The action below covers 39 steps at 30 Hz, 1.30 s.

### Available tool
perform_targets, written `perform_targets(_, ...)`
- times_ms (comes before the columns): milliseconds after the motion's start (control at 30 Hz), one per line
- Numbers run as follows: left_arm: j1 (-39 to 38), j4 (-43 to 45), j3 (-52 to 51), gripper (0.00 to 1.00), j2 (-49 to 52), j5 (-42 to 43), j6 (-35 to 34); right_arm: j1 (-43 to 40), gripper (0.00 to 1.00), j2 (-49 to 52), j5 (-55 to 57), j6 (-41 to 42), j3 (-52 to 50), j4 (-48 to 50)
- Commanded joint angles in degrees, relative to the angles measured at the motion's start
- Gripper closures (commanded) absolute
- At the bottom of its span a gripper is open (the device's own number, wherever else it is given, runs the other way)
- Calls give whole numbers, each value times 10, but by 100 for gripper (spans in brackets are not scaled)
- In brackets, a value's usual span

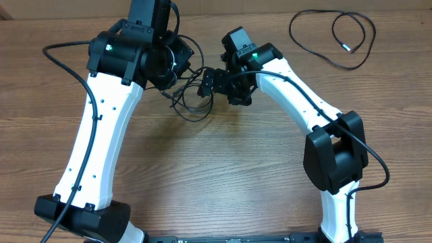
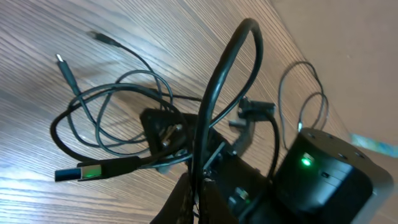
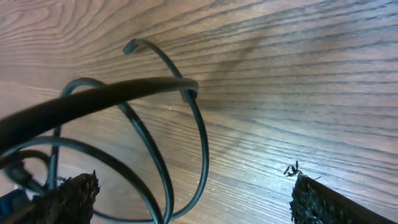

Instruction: Untangle cables

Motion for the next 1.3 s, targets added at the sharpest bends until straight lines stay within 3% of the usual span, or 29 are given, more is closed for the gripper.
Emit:
perform_targets(0, 3, 9, 8, 96, 0, 21, -5, 5, 1, 8, 38, 7, -2, -2)
perform_targets(567, 106, -47, 10, 96, -2, 8, 40, 1, 0, 8, 245, 7, -2, -72)
perform_targets(1067, 135, -180, 10, 96, -2, -268, 29, -36, 0, 8, 291, 7, -2, -94)
perform_targets(1267, 139, -196, 10, 96, -2, -302, 11, -54, 0, 8, 297, 7, -2, -105)
